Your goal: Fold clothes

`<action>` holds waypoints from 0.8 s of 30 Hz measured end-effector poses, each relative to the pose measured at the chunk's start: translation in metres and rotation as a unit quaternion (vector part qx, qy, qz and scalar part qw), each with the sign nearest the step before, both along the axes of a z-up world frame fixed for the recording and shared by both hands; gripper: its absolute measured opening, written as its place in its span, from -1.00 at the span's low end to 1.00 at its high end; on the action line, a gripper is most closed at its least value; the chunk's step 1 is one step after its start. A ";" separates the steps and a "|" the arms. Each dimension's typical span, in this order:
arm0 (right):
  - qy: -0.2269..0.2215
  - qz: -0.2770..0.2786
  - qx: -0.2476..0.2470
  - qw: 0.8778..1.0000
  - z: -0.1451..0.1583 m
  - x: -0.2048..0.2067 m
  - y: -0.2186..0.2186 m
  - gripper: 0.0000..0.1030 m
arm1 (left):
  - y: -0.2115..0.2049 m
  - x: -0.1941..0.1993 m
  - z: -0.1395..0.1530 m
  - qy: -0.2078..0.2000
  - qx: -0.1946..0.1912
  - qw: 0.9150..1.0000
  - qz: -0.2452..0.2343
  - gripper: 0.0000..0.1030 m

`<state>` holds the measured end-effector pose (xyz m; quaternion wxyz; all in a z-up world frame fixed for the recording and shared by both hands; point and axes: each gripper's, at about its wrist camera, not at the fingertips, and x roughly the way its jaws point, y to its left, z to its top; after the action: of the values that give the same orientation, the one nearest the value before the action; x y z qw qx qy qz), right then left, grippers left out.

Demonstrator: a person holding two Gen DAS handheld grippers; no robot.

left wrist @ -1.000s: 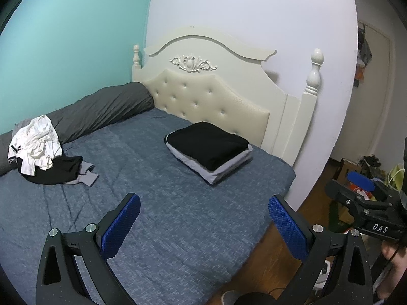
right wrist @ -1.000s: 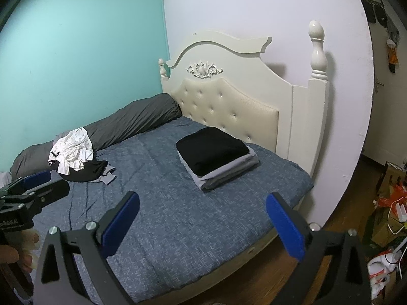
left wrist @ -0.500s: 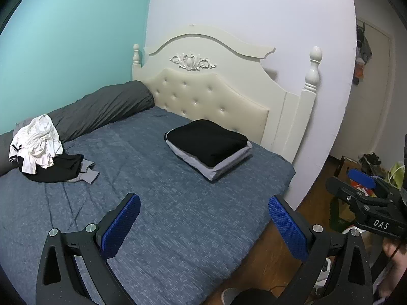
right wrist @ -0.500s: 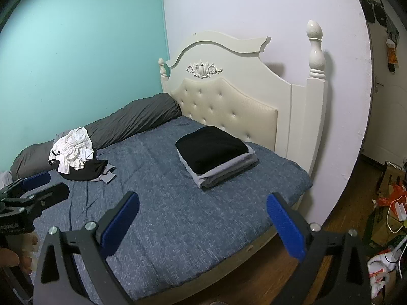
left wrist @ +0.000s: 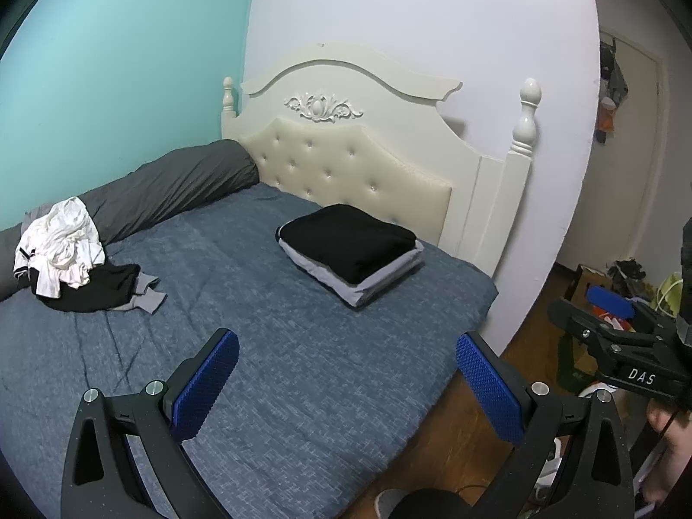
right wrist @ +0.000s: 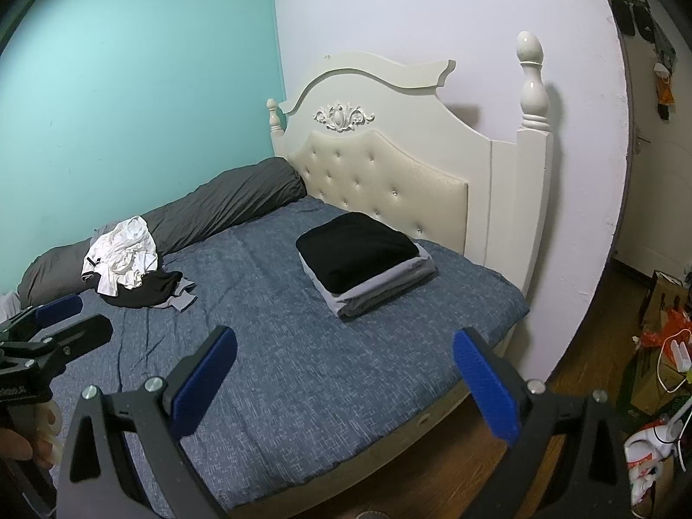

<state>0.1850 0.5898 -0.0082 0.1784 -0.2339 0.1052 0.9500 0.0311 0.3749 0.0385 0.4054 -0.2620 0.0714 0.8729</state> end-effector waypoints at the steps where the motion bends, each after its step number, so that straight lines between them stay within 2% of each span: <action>1: -0.001 0.000 -0.001 1.000 0.000 0.000 0.000 0.96 | -0.001 0.000 0.000 0.001 0.001 1.000 0.000 0.99; 13: -0.004 0.003 0.001 1.000 -0.003 0.003 -0.005 0.99 | -0.007 0.003 0.001 0.002 0.006 1.000 0.001 0.99; 24: -0.007 0.000 0.004 1.000 -0.003 0.005 -0.004 0.99 | -0.002 0.008 -0.002 0.002 0.002 1.000 -0.016 0.99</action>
<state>0.1905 0.5854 -0.0116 0.1803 -0.2396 0.1004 0.9487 0.0387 0.3727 0.0368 0.4196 -0.2581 0.0748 0.8670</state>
